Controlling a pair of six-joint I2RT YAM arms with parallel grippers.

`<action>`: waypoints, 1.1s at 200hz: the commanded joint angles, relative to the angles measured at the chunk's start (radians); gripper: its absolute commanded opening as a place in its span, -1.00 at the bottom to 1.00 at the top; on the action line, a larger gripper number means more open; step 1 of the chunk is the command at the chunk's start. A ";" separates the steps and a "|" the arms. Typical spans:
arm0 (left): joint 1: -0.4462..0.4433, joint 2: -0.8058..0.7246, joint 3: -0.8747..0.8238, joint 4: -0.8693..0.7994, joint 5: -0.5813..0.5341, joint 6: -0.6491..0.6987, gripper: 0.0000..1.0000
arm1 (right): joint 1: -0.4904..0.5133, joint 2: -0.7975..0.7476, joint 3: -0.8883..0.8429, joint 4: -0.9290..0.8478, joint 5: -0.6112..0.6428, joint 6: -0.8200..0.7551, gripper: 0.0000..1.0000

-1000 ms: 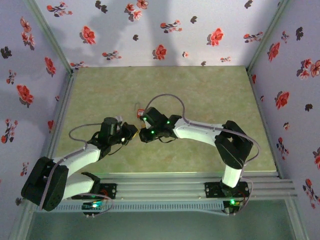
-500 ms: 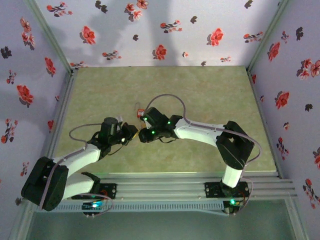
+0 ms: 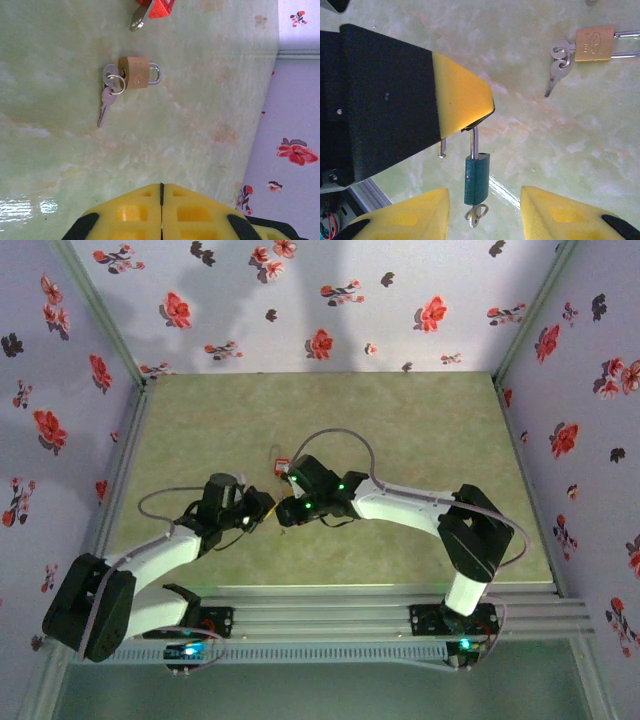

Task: Lock with the key

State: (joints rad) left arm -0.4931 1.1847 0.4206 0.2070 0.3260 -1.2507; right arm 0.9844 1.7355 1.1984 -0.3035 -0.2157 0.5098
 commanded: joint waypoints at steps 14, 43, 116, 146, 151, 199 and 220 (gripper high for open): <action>-0.004 -0.007 0.033 -0.020 0.001 0.023 -1.00 | 0.010 0.009 -0.007 0.037 -0.014 0.019 -0.25; -0.007 -0.010 0.035 -0.026 0.003 0.024 -1.00 | 0.012 0.023 -0.001 0.054 -0.027 0.028 -0.30; -0.007 -0.014 0.032 -0.023 0.003 0.022 -1.00 | 0.019 0.046 0.001 0.058 -0.024 0.027 -0.29; -0.007 -0.025 0.028 -0.024 0.003 0.019 -1.00 | 0.019 0.056 0.002 0.062 -0.020 0.027 -0.31; -0.007 -0.028 0.028 -0.024 0.004 0.019 -1.00 | 0.020 0.058 0.001 0.061 -0.020 0.027 -0.32; -0.007 -0.041 0.021 -0.023 0.004 0.015 -1.00 | 0.019 0.067 0.000 0.078 -0.021 0.034 -0.44; -0.007 -0.045 0.015 -0.016 0.003 0.010 -1.00 | 0.021 0.069 -0.002 0.083 -0.024 0.036 -0.47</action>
State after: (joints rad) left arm -0.4931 1.1641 0.4259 0.1940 0.3260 -1.2472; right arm 0.9958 1.7805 1.1969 -0.2428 -0.2371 0.5339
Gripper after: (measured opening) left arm 0.081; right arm 0.273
